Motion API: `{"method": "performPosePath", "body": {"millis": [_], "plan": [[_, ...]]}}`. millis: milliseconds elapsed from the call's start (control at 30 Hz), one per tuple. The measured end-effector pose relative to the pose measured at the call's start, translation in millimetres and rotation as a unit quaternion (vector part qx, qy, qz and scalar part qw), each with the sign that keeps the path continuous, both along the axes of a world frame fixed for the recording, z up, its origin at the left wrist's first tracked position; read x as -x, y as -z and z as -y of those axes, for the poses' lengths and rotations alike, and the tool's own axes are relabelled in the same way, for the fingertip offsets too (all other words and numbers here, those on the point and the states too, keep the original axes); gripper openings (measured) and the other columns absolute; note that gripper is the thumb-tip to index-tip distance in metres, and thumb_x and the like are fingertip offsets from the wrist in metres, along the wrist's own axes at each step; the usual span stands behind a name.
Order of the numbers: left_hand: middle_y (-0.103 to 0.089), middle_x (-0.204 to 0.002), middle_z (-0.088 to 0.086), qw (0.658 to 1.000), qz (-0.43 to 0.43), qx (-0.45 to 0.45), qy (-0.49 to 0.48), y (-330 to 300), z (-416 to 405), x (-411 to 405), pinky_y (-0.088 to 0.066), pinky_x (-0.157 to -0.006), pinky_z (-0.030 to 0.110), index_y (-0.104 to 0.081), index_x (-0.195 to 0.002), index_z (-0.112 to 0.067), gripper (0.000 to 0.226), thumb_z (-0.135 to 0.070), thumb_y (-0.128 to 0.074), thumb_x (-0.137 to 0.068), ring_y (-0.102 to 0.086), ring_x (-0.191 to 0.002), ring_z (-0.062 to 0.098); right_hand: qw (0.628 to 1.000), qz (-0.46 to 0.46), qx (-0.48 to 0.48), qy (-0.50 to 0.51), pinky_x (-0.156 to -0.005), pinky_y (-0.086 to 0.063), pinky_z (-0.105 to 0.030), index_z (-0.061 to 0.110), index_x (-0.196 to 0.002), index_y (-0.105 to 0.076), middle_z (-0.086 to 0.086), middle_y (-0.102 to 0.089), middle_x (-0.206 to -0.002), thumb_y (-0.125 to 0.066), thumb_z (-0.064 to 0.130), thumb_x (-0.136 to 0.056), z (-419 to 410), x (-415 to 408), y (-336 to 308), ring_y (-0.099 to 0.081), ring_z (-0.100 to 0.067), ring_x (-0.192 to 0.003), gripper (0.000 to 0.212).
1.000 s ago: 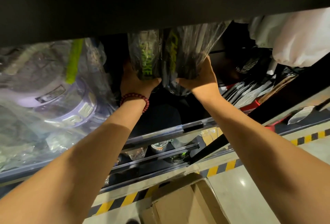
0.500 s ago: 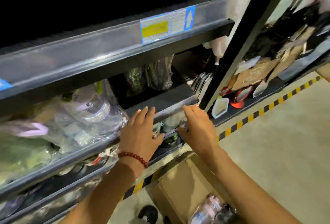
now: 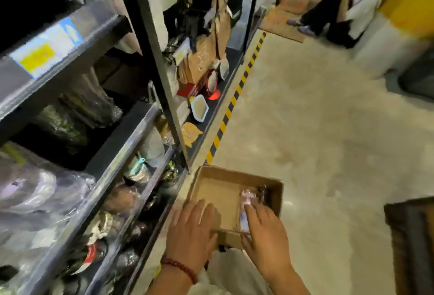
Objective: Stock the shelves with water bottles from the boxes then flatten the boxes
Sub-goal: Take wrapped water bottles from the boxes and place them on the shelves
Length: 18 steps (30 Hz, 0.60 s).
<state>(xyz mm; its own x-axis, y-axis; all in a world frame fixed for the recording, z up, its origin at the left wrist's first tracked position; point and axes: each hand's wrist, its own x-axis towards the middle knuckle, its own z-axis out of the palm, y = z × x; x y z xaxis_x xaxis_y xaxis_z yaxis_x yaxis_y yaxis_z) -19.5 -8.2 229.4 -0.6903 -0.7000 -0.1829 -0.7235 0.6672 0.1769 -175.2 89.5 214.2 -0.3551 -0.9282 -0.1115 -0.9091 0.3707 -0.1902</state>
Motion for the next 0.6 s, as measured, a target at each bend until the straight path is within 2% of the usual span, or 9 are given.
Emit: {"method": "performPosePath", "body": {"millis": [100,233,300,333,367,400,467,500,600], "plan": [[-0.071,-0.103,0.004,0.997,0.021,-0.020,0.068,0,-22,20,-0.057,-0.077,0.044,-0.073,-0.097,-0.018,0.069,-0.046,-0.090,-0.037,-0.069,-0.094,0.024,0.997,0.022,-0.020,0.075,-0.065,-0.058,-0.034,0.016,-0.113,-0.063,-0.008,-0.066,-0.108,-0.086,0.032,-0.046,-39,1,8,-0.065,-0.027,-0.087,0.073],[-0.070,-0.105,0.003,0.994,0.007,-0.020,0.107,-1,-37,53,-0.057,-0.077,0.043,-0.072,-0.100,-0.018,0.071,-0.048,-0.091,-0.038,-0.068,-0.095,0.025,0.989,0.031,-0.015,0.142,-0.059,-0.056,-0.030,0.015,-0.103,-0.070,-0.004,-0.069,-0.094,-0.086,0.030,-0.036,-72,14,3,-0.066,-0.022,-0.078,0.071],[-0.059,-0.127,0.002,0.988,0.044,-0.040,0.140,-14,-44,75,-0.047,-0.097,0.046,-0.063,-0.120,-0.020,0.073,-0.051,-0.084,-0.057,-0.058,-0.116,0.025,0.984,0.041,-0.010,0.174,-0.058,-0.056,-0.028,0.016,-0.098,-0.070,-0.003,-0.069,-0.092,-0.088,0.030,-0.036,-85,24,4,-0.066,-0.020,-0.076,0.066],[-0.047,-0.140,0.000,0.987,0.042,-0.039,0.150,-15,-48,87,-0.035,-0.109,0.045,-0.050,-0.133,-0.022,0.071,-0.052,-0.072,-0.073,-0.044,-0.130,0.024,0.981,0.046,-0.005,0.187,-0.059,-0.056,-0.028,0.017,-0.097,-0.070,-0.002,-0.069,-0.092,-0.090,0.030,-0.037,-92,30,4,-0.067,-0.020,-0.076,0.065],[-0.041,-0.145,-0.002,0.987,0.032,-0.035,0.155,-13,-52,96,-0.027,-0.113,0.043,-0.042,-0.139,-0.024,0.069,-0.051,-0.065,-0.080,-0.037,-0.136,0.022,0.979,0.051,0.000,0.199,-0.059,-0.056,-0.028,0.017,-0.098,-0.070,-0.002,-0.069,-0.092,-0.090,0.030,-0.038,-97,37,6,-0.067,-0.019,-0.075,0.065],[-0.047,-0.139,-0.002,0.987,0.037,-0.036,0.154,-12,-56,107,-0.032,-0.109,0.043,-0.048,-0.135,-0.022,0.070,-0.052,-0.069,-0.076,-0.044,-0.131,0.021,0.976,0.055,0.005,0.210,-0.060,-0.056,-0.028,0.017,-0.099,-0.070,-0.002,-0.069,-0.092,-0.091,0.030,-0.039,-103,45,6,-0.066,-0.019,-0.075,0.065],[-0.068,-0.109,0.000,0.987,0.036,-0.064,0.144,0,-66,125,-0.051,-0.088,0.042,-0.068,-0.108,-0.020,0.073,-0.053,-0.087,-0.046,-0.066,-0.101,0.021,0.973,0.063,0.004,0.221,-0.061,-0.055,-0.027,0.017,-0.104,-0.068,0.000,-0.068,-0.093,-0.090,0.033,-0.044,-114,62,11,-0.065,-0.019,-0.076,0.066],[-0.068,-0.105,-0.002,0.987,0.037,-0.073,0.138,3,-71,135,-0.052,-0.085,0.040,-0.069,-0.104,-0.021,0.072,-0.052,-0.089,-0.043,-0.067,-0.097,0.019,0.972,0.067,0.003,0.223,-0.062,-0.055,-0.027,0.017,-0.106,-0.067,0.000,-0.067,-0.093,-0.089,0.034,-0.046,-118,71,15,-0.065,-0.018,-0.078,0.066],[-0.051,-0.131,-0.009,0.988,0.042,-0.082,0.128,14,-79,167,-0.034,-0.107,0.039,-0.050,-0.129,-0.027,0.063,-0.049,-0.073,-0.074,-0.048,-0.124,0.016,0.970,0.078,-0.015,0.231,-0.065,-0.055,-0.027,0.017,-0.105,-0.068,0.000,-0.068,-0.096,-0.089,0.036,-0.048,-125,99,30,-0.066,-0.018,-0.081,0.064]]}}
